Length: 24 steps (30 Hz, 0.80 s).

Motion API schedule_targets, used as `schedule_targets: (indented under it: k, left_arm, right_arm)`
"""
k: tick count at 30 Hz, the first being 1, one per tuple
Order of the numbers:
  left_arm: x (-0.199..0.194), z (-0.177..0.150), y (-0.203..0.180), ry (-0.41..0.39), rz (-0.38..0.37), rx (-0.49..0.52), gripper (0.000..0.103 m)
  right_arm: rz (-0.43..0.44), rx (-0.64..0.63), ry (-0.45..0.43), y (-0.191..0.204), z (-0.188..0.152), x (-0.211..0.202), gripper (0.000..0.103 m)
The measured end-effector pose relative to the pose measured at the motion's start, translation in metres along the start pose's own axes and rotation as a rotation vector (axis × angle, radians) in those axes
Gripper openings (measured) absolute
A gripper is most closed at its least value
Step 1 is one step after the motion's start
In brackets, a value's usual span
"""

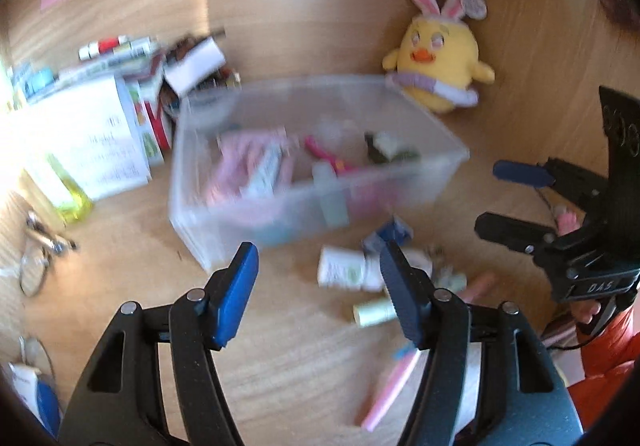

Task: Organize objects
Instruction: 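Release the cream tube into the box with the left gripper, then grasp the peach lip gloss tube with the right gripper while the left grasps the pink pen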

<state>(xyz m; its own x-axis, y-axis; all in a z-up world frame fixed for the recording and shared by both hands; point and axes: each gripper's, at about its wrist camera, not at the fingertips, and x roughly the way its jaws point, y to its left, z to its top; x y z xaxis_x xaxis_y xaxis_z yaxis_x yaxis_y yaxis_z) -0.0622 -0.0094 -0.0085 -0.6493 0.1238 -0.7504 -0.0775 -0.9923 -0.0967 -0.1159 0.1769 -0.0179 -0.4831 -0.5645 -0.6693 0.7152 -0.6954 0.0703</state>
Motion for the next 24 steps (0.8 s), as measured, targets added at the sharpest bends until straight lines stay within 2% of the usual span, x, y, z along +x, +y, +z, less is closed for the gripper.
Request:
schedule_targets:
  k: [11,13,15,18,21,24]
  left_arm:
    - [0.023,-0.046,-0.036,0.127,-0.038,0.058,0.064]
    - [0.023,-0.050,-0.041,0.128,-0.051,0.064,0.066]
    - [0.024,-0.052,-0.046,0.123,-0.048,0.075,0.066]
    - [0.027,-0.055,-0.050,0.121,-0.055,0.080,0.066]
    - [0.030,-0.057,-0.052,0.129,-0.069,0.083,0.055]
    - [0.031,-0.059,-0.052,0.123,-0.063,0.090,0.045]
  right_arm:
    - [0.046,-0.008,0.171,-0.003,-0.061,0.021,0.079]
    - [0.061,-0.007,0.180,-0.004,-0.064,0.026,0.070]
    - [0.085,-0.017,0.197,-0.002,-0.065,0.030,0.054]
    - [0.079,-0.057,0.196,0.003,-0.069,0.030,0.041]
    - [0.096,-0.090,0.199,0.007,-0.074,0.026,0.028]
    - [0.102,-0.119,0.204,0.009,-0.080,0.021,0.022]
